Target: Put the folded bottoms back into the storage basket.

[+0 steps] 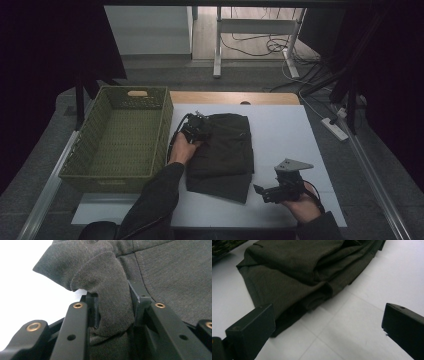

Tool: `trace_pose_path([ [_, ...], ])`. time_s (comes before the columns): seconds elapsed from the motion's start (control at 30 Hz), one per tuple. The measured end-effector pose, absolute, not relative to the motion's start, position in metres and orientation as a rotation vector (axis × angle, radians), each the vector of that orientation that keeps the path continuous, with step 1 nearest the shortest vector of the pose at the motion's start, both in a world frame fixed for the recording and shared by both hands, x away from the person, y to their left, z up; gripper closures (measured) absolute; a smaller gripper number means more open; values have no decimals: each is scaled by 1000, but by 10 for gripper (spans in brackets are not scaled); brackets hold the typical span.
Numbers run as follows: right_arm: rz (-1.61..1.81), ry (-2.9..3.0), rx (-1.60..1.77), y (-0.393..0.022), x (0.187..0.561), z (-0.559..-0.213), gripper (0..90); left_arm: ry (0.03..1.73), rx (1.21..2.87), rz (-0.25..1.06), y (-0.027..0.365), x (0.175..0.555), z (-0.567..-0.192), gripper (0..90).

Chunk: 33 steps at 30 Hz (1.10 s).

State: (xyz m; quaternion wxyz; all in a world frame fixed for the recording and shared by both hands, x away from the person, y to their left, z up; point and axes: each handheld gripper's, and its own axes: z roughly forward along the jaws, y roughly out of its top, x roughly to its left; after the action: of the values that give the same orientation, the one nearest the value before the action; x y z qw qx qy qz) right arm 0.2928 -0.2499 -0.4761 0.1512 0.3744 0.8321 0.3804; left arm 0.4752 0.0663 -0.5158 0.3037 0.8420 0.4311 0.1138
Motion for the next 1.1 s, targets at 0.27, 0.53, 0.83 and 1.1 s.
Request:
trace_pose_path([
  [0.27, 1052, 2432, 1069, -230, 313, -477, 0, 1143, 2231, 304, 66, 475, -516, 660],
  [0.53, 1030, 2437, 1066, -214, 332, -472, 0, 1150, 2228, 294, 67, 476, -516, 659],
  [0.83, 985, 2425, 1090, -189, 358, -474, 0, 1158, 2223, 291, 67, 476, -516, 659],
  [1.1, 886, 2457, 1157, -179, 381, -495, 0, 1162, 2219, 293, 67, 475, -516, 659],
])
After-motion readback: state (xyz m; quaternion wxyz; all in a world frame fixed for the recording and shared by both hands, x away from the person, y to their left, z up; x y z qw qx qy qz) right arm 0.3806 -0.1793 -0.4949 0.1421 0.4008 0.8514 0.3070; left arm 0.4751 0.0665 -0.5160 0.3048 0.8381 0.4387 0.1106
